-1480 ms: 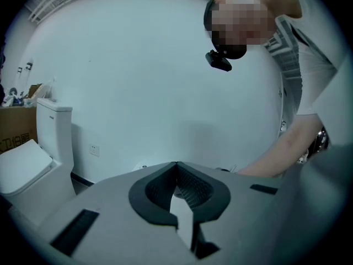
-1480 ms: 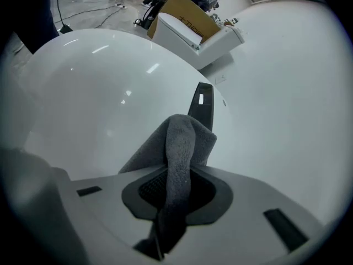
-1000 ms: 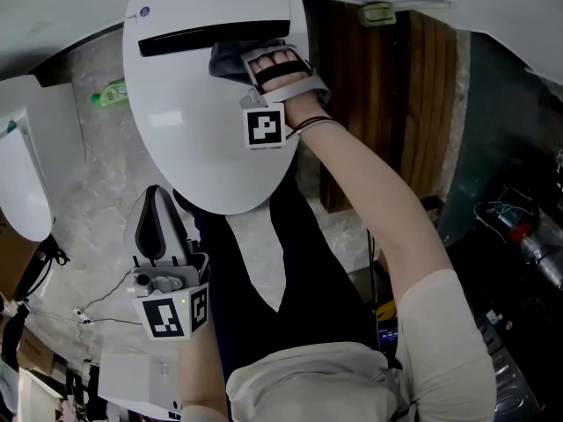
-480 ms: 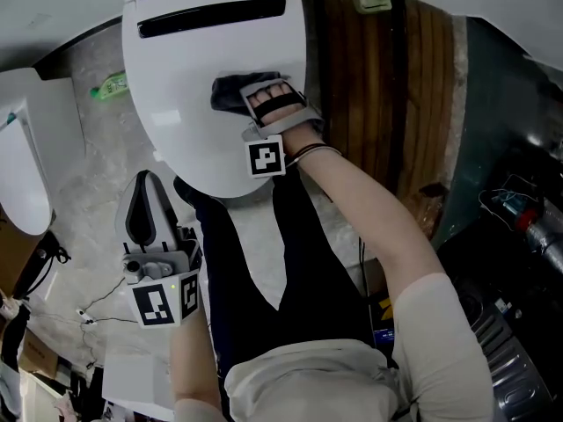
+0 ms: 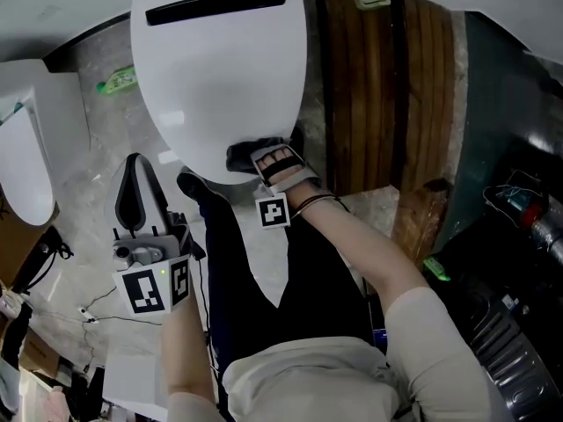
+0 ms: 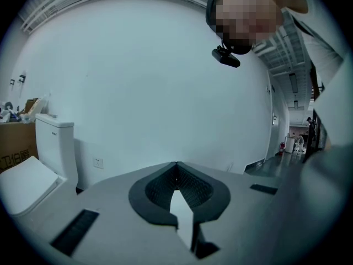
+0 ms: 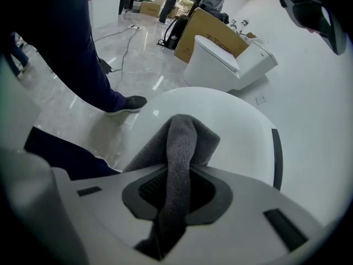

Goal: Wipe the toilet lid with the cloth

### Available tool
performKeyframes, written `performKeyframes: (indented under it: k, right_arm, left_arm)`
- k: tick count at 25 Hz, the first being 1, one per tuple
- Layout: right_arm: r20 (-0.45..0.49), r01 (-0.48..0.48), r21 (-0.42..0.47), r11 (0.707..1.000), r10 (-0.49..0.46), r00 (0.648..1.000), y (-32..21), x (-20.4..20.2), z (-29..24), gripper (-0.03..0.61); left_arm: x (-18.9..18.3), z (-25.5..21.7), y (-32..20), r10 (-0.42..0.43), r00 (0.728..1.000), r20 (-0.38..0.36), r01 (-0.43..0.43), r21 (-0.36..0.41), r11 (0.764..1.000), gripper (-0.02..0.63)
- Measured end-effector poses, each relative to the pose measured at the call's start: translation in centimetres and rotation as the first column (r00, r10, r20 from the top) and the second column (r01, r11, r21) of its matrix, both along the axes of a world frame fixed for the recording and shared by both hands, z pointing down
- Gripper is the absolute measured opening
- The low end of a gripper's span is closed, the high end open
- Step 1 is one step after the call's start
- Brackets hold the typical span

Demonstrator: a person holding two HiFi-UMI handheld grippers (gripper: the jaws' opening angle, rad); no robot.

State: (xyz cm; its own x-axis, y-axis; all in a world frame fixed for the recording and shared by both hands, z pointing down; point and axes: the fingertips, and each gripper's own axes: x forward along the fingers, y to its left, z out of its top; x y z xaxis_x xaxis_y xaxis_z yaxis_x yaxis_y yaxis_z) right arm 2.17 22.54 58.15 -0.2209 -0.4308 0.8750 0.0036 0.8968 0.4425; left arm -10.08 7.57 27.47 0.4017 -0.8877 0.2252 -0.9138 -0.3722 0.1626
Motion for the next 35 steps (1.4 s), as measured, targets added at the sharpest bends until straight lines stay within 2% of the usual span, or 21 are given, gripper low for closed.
performKeyframes:
  k: [3,8,11,13,15,17,19,23,27,31,35]
  right_arm:
    - [0.021,-0.017,-0.052,0.999,0.018,1.0,3.4,-0.9,0.5,0.064]
    - [-0.016,-0.007,-0.063,0.998,0.006,1.0,5.2,-1.1,0.8,0.064]
    - [-0.108,0.039,-0.163,0.986,-0.057,0.993,6.0,0.1,1.1,0.064]
    - [-0.121,0.047,-0.23,0.972,-0.076,0.99,6.2,0.2,1.1,0.065]
    - [-0.098,0.007,-0.304,0.953,-0.039,0.994,6.0,0.1,0.8,0.066]
    - [-0.063,-0.064,-0.353,0.934,0.045,0.997,4.5,0.0,0.0,0.066]
    - [-0.029,-0.115,-0.325,0.939,0.112,0.993,1.4,-0.2,-1.3,0.066]
    - [0.041,-0.162,-0.174,0.971,0.172,0.984,-7.2,-0.3,-4.4,0.066]
    - [0.055,-0.151,-0.01,0.988,0.151,0.987,-16.5,0.1,-7.1,0.066]
    - [0.044,-0.176,0.082,0.981,0.173,0.984,-23.8,1.2,-8.6,0.066]
    - [-0.018,-0.125,0.146,0.981,0.129,0.991,-29.1,1.1,-8.6,0.066]
  left_arm:
    - [-0.3,-0.3,0.2,-0.007,1.0,0.0,0.007,0.007,1.0,0.015]
    - [-0.9,-0.2,0.5,-0.013,1.0,0.0,0.013,0.006,1.0,0.015]
    - [-1.2,0.0,0.5,-0.021,1.0,0.001,0.021,0.003,1.0,0.015]
    - [-1.4,0.1,0.4,-0.028,1.0,0.002,0.028,0.002,1.0,0.015]
    - [-1.6,0.0,0.2,-0.033,0.999,0.002,0.033,0.003,0.999,0.015]
    - [-1.9,-0.1,0.0,-0.04,0.999,0.003,0.04,0.004,0.999,0.015]
    - [-2.3,0.0,-0.3,-0.051,0.999,0.004,0.051,0.001,0.999,0.015]
    - [-3.1,0.2,-0.9,-0.069,0.998,0.008,0.069,-0.005,0.998,0.015]
    - [-3.5,0.5,-1.6,-0.09,0.996,0.002,0.09,-0.009,0.996,0.015]
    - [-4.0,0.1,-2.3,-0.106,0.994,0.0,0.106,-0.014,0.994,0.015]
    - [-5.0,-0.2,-3.3,-0.123,0.992,0.017,0.123,-0.011,0.992,0.015]
